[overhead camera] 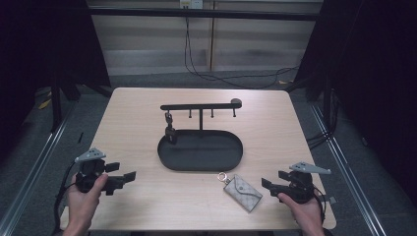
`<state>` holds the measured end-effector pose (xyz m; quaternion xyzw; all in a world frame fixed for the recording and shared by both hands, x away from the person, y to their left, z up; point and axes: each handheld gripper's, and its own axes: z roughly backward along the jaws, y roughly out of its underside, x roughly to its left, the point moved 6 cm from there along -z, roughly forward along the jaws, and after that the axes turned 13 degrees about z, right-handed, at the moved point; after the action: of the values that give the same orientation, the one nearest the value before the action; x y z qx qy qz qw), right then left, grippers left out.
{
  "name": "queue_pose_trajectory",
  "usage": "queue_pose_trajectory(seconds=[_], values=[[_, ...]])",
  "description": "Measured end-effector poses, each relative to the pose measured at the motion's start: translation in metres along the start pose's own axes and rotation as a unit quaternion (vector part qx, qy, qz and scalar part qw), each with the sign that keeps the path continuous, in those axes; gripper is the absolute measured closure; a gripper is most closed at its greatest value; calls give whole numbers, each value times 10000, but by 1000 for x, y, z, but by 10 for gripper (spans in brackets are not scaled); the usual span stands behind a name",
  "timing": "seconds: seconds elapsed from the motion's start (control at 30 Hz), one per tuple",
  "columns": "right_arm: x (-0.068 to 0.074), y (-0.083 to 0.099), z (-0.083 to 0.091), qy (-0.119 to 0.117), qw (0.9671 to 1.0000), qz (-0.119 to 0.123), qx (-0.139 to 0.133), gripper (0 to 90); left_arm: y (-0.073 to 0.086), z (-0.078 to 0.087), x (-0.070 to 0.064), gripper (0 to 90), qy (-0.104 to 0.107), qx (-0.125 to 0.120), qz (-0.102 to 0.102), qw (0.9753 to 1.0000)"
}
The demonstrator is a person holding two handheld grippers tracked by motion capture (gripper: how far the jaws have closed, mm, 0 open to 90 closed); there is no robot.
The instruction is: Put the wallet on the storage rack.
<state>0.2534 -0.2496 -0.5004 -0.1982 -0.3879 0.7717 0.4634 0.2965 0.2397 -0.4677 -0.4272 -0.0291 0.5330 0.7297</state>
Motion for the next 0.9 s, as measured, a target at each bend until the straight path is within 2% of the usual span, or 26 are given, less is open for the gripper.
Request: queue_pose_trajectory(seconds=[0.07,0.13,0.23,0.33,0.4,0.43,0.47,0.53,0.7,0.83,0.9], values=[[2,-3,1,-3,10000,83,-1,204,7,-1,-1,213,-37,-6,53,10000],[5,-7,2,-49,9999,124,-13,204,15,-2,-3,213,36,11,63,10000],[7,-13,3,-106,9998,156,-37,205,22,-1,-4,213,63,78,31,9999],[9,-19,4,-183,9996,230,-61,205,30,2,-5,213,51,9,4,10000],[13,-25,4,-219,9990,398,35,202,36,2,-5,213,92,52,5,9999],[13,-25,4,-219,9990,398,35,202,36,2,-5,213,92,52,5,9999],[16,-28,3,-207,9984,517,130,196,40,0,-6,213,24,99,6,9999],[20,-30,0,-296,9974,592,281,196,44,-4,-8,213,48,173,-12,9998],[34,-33,-11,-562,9927,756,750,200,49,-11,-15,213,115,369,-176,9991],[45,-33,-20,-817,9863,879,1135,217,52,-14,-16,213,90,438,-245,9987],[48,-34,-24,-849,9832,935,1316,223,52,-15,-17,213,100,467,-264,9985]])
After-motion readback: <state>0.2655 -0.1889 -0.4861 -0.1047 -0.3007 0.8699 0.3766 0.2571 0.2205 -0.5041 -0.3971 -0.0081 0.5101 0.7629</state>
